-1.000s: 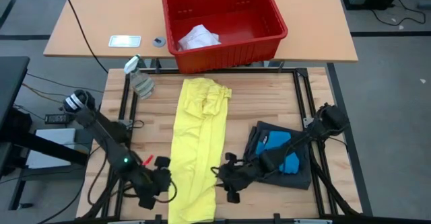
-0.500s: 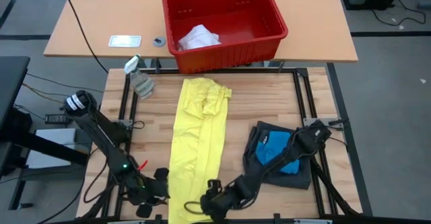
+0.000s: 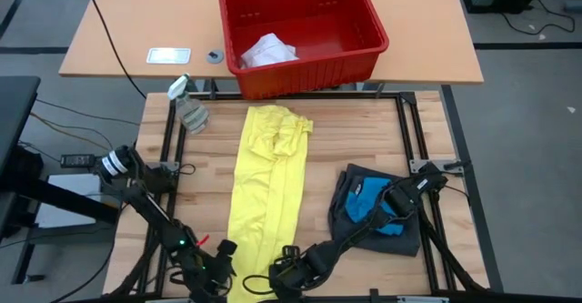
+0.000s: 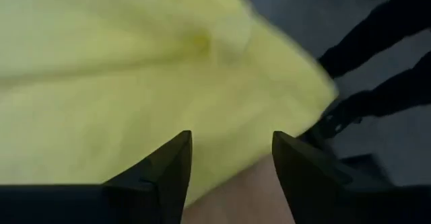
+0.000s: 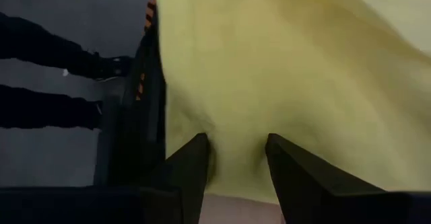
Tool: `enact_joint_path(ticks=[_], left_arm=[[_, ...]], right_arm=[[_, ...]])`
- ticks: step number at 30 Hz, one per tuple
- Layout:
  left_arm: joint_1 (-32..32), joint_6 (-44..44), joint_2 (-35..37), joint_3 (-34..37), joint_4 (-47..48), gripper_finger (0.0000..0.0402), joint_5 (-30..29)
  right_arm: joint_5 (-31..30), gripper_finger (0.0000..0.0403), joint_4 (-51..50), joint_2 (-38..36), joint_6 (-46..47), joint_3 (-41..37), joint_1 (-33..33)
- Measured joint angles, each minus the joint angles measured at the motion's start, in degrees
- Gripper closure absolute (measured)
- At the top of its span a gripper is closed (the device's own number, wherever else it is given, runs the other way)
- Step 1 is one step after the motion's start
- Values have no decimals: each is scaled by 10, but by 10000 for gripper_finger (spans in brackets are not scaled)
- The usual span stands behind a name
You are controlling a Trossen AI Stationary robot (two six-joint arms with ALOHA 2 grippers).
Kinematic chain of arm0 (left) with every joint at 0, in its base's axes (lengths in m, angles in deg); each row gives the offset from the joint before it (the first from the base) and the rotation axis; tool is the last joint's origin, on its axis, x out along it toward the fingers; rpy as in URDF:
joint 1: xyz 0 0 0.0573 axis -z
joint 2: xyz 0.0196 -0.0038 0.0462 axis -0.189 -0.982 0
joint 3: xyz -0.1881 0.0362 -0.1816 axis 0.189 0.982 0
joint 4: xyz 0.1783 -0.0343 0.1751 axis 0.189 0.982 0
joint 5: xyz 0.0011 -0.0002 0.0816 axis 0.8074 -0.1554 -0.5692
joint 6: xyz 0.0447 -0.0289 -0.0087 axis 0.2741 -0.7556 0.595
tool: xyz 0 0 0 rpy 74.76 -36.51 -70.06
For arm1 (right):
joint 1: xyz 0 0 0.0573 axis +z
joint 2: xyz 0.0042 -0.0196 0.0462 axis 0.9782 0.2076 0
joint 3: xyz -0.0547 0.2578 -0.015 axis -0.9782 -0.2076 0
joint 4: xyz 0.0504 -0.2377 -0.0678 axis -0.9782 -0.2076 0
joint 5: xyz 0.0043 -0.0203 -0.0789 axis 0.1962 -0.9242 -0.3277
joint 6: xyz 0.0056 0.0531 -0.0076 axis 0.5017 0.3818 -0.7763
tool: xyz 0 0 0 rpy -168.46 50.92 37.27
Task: Fold laundry
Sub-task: Fold the yellow shirt
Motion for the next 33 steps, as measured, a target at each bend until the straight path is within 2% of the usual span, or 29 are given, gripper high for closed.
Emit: enact_joint_path(ticks=[5,7,10,12,16,21,24,26,29,31,33], left_arm=[[-7,1,-25,0,-4,232,0],[-9,2,-27,0,-6,268,-1],[-9,2,-27,0,-5,343,-1],[-14,0,-27,0,-6,385,10],[-29,-3,-16,0,-22,397,51],[-31,-5,39,0,-45,399,54],[-31,-5,80,0,-61,400,55],[-31,-5,108,0,-66,400,54],[-38,-1,144,0,-45,400,25],[-55,-17,166,-1,0,401,1],[-80,-72,189,-1,68,401,-47]], right_arm=[[15,269,-1,4,22,1,-12],[25,300,-4,4,38,1,-18],[50,370,-7,4,57,1,-30],[80,388,-7,4,54,1,-39],[150,392,-13,-7,74,-1,-55],[229,395,-12,-56,89,-1,-60],[250,395,-18,-92,95,0,-58],[242,395,-25,-114,94,0,-56],[184,396,-62,-141,73,0,-58],[152,396,-109,-151,65,1,-71],[118,396,-164,-152,73,0,-94]])
